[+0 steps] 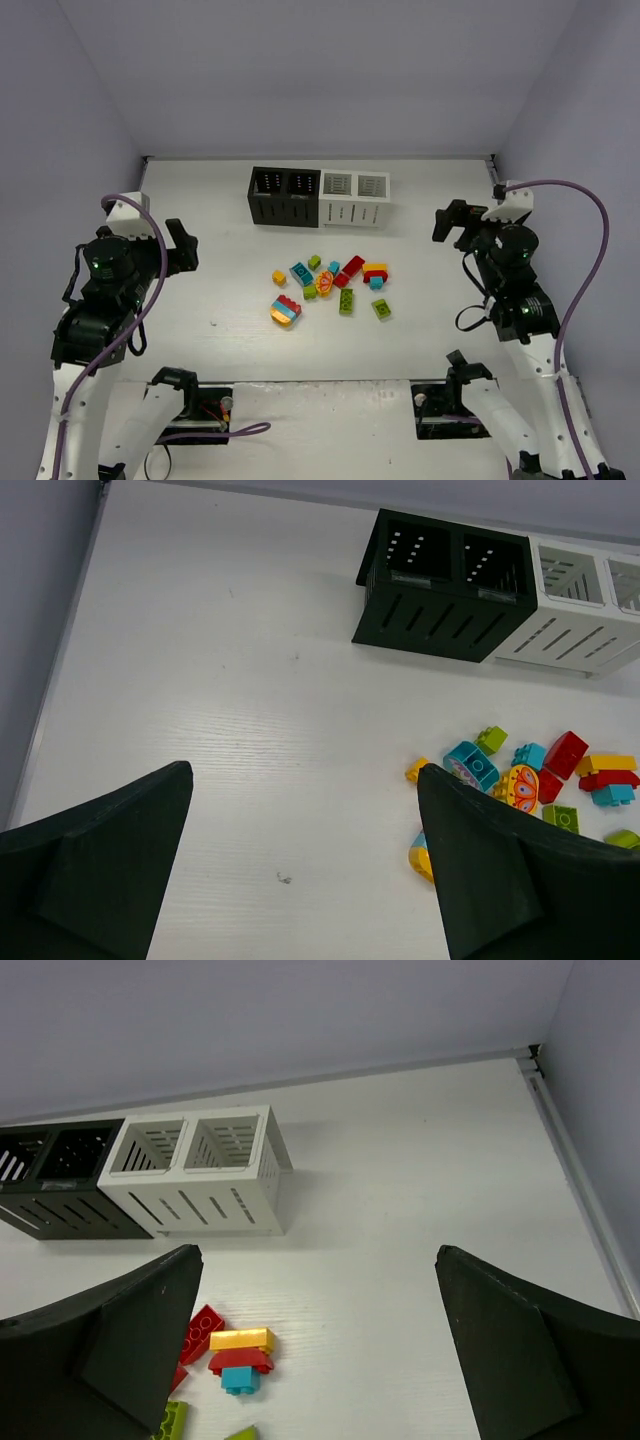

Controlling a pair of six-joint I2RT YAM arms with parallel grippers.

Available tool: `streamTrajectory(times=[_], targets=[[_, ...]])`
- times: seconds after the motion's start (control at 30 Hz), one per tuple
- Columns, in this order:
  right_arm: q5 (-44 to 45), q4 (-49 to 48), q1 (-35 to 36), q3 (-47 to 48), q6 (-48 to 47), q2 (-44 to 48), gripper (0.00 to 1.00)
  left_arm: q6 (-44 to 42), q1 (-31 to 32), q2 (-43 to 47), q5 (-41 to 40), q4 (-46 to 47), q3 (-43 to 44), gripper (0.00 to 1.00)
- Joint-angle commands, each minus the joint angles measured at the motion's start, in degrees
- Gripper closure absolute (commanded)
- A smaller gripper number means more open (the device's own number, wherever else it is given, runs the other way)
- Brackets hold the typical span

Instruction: Sort the legos into containers by color

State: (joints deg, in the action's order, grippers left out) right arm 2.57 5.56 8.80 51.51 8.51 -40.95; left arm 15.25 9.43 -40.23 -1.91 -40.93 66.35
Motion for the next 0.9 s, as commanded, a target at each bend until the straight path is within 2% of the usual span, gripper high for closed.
streamTrajectory(times=[0.0,0.13,0.2,0.37,0.47,0.6,0.87], targets=[[-0.46,-2.05,0.43,-0.7,3.78,-2.55,0.0,0.92,0.5,-0.47,1.03,3.75,0.28,0.13],[-1.86,-0.12,0.43,-0.62,7.31,-6.15,0.0,1.71,0.5,-0.11,1.12,3.75,-0.34,0.13],[-6.51,0.76,0.43,-0.36,7.65,-9.04,0.0,1.98,0.5,-0.2,1.3,3.57,-0.43,0.13],[-8.28,6.3,1.13,-1.4,13.1,-15.3,0.0,2.77,0.5,-0.55,1.91,3.49,-0.78,0.13],[-6.54,7.0,6.03,-4.13,16.52,-15.91,0.0,3.47,0.5,-1.34,1.91,3.49,-0.78,0.13],[2.24,8.85,14.72,-6.59,19.96,-18.19,0.0,3.83,0.5,-1.96,3.49,3.22,-0.6,0.13],[6.48,9.82,26.17,-10.63,29.44,-27.77,0.0,4.18,0.5,-2.49,4.02,2.61,-1.13,0.13]])
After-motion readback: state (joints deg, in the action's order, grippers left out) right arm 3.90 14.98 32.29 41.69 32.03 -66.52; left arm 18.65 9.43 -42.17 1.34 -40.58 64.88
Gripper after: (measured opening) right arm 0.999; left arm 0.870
